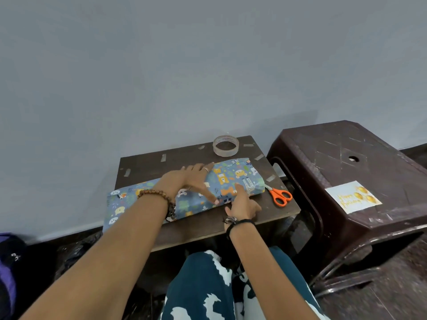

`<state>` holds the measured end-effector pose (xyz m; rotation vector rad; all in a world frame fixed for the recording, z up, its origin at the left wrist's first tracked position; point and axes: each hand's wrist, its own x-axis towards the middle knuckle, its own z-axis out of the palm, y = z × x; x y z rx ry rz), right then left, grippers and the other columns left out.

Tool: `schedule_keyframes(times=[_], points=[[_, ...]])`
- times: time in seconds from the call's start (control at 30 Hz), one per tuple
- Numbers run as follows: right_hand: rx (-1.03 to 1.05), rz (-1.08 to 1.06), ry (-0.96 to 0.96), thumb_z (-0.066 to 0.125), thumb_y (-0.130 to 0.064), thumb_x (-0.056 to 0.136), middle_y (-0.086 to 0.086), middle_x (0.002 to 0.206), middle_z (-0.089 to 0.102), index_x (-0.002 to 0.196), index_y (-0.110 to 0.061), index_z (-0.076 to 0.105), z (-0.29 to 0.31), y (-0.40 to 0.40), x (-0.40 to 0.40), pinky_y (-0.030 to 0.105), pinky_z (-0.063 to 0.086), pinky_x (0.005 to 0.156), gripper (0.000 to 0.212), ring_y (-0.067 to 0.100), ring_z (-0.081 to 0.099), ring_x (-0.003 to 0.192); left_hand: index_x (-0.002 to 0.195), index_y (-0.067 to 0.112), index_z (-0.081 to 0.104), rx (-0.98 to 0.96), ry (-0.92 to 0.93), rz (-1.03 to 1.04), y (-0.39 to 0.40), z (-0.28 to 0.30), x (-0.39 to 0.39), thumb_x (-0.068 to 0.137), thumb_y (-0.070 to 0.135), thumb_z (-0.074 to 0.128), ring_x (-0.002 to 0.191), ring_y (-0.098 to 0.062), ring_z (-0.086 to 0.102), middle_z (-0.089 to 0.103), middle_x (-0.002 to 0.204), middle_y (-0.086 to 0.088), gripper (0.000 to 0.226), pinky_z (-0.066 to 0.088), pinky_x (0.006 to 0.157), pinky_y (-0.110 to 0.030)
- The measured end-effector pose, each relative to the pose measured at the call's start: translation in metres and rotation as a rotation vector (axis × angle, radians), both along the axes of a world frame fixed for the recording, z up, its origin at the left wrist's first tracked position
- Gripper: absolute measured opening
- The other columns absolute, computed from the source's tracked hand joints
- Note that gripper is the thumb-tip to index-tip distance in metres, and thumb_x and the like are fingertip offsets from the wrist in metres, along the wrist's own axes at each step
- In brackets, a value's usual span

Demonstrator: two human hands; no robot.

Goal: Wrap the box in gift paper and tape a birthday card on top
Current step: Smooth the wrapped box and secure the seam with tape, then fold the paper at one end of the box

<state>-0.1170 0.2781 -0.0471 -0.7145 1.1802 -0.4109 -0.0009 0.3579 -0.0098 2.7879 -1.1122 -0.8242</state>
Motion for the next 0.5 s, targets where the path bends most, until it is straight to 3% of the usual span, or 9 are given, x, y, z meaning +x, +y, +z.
schedule_keyframes(times=[0.2,0.33,0.5], points=[[0.061,0.076,-0.124,0.072,-0.027,0.079,0.013,0.131,0.045,0.136,-0.007,0.035,-0.006,-0.012,-0.005,0.038,0.047,0.08,0.071,0.029,0.05,0.113,0.148,0.026,-0.012,0.074,-0.093,-0.042,-0.01,-0.001,0.0,0.065,0.055,0.075,0.136,-0.034,0.016,0.016,0.145,-0.011,0.124,0.028,0.107,-0.054],[-0.061,0.023,-0.11,0.075,-0.036,0.074,0.01,0.135,0.044,0.141,-0.011,0.03,-0.002,-0.03,-0.019,0.046,0.041,0.101,0.084,0.026,0.045,0.121,0.147,0.026,-0.013,0.053,-0.131,-0.072,-0.006,0.025,-0.003,0.067,0.047,0.076,0.135,-0.034,0.018,0.018,0.142,-0.012,0.122,0.031,0.106,-0.05],[-0.167,0.152,-0.315,0.066,-0.035,0.084,0.007,0.135,0.045,0.145,-0.019,0.022,0.029,-0.048,-0.046,0.036,0.042,0.089,0.077,0.021,0.049,0.114,0.146,0.029,-0.017,0.223,-0.388,-0.213,0.011,0.071,-0.016,0.062,0.039,0.082,0.137,-0.033,0.016,0.008,0.148,-0.011,0.13,0.03,0.103,-0.059]])
